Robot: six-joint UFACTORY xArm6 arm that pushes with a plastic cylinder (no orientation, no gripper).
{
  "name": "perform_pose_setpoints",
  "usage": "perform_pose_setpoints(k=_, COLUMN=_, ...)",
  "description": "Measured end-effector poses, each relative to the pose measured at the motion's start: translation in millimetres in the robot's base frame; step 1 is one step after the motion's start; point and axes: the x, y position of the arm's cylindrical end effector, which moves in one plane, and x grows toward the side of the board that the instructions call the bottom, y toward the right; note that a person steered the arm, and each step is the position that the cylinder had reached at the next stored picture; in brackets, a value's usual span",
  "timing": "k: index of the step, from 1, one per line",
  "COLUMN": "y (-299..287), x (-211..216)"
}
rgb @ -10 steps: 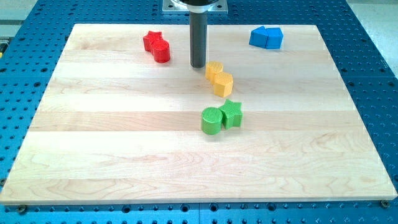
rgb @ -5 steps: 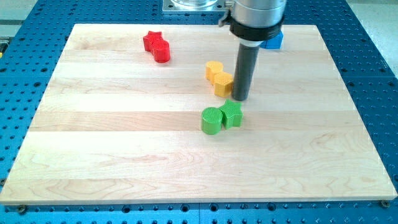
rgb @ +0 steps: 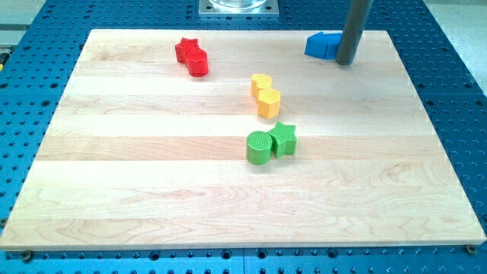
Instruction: Move the blue blocks into the red blocks
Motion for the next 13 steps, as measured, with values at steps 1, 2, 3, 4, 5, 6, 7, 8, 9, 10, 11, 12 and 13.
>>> perform_pose_setpoints(k=1, y=9, x=-3)
perform_pose_setpoints(k=2, y=49, x=-8)
perform_pose_setpoints(k=3, y=20, x=-30)
perform_pose_setpoints(k=4, y=-4, x=-34)
perform_pose_setpoints(k=5, y=-93, x=-32)
perform_pose_setpoints(k=6, y=-60, x=-37)
perform_pose_setpoints(k=7, y=-84, x=-50)
perform_pose_setpoints(k=8, y=-147, x=-50)
perform_pose_setpoints(k=9, y=-193, x=-48)
perform_pose_setpoints(k=10, y=-196, x=-84)
perform_pose_setpoints(k=11, y=-247, x=-87)
perform_pose_setpoints(k=12, y=-290, x=-54)
perform_pose_setpoints(k=13, y=-304, x=-52)
